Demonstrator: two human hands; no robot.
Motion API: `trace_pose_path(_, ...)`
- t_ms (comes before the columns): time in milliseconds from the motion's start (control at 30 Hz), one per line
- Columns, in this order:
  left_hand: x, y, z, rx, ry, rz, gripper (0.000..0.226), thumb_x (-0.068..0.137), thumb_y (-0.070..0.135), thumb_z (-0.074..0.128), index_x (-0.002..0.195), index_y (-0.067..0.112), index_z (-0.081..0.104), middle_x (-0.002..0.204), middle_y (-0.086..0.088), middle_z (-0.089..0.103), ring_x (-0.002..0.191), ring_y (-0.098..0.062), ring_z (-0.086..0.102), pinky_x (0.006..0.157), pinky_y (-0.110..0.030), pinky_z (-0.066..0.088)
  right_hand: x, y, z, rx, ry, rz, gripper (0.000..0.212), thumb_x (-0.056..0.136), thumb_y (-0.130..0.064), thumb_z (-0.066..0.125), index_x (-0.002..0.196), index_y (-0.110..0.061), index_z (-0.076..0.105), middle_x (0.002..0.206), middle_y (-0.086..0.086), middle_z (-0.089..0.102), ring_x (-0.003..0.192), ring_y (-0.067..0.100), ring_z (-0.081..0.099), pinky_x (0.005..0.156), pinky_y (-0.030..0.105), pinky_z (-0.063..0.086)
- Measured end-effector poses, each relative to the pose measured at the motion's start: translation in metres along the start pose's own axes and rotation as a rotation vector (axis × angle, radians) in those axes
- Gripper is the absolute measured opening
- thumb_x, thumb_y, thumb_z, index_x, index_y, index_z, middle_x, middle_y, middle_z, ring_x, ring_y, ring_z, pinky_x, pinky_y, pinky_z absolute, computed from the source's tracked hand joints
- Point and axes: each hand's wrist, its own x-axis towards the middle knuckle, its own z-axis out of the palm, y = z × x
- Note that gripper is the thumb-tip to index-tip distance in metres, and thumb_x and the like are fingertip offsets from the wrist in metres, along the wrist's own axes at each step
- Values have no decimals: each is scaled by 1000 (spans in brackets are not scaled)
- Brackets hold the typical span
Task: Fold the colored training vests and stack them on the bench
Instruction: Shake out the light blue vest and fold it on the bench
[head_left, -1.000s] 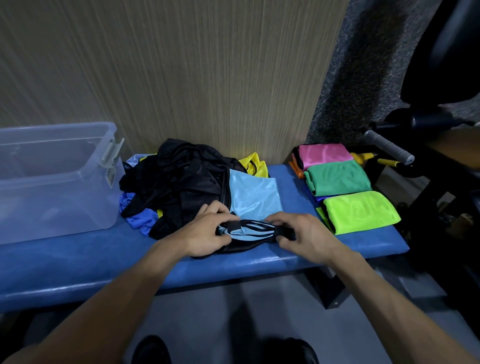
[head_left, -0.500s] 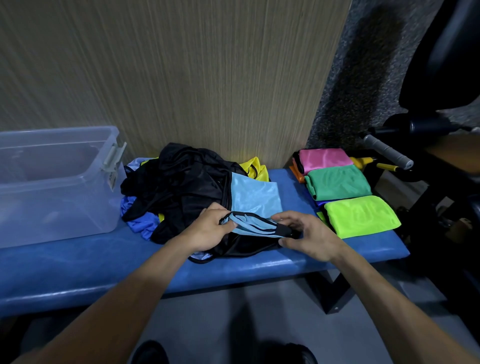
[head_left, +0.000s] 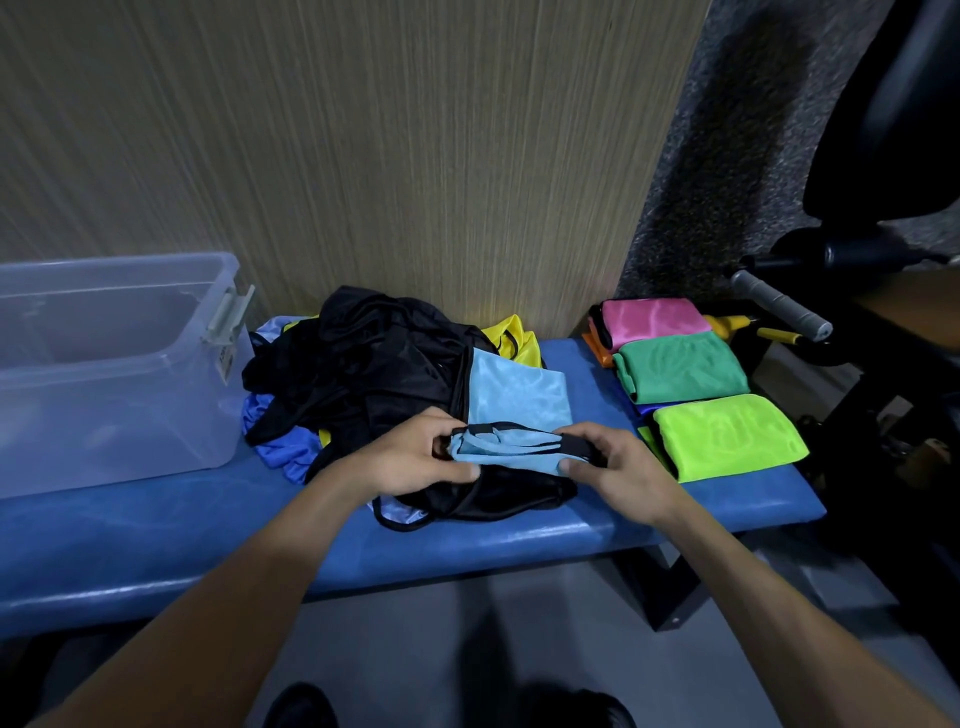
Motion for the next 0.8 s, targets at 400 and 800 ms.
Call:
trace_pose_path(400,2,-10,21,320,272,226,37,100,43,56,87,10,68,109,17,46,104,-9,40,90,-11,32,-9,-9,-9,102,6,111,25,97,-12,66,120,-23,65,117,-8,71,106,6,67,92,22,51)
trace_pose_path(800,-15,16,60,298,252,320,50,104,55,31,79,20,57,114,27,53,115,-9,37,106,-25,31,-46,-19,-29,123,-14,301,12,100,-9,60,105,-16,68,109,8,74,95,14,68,84,24,52)
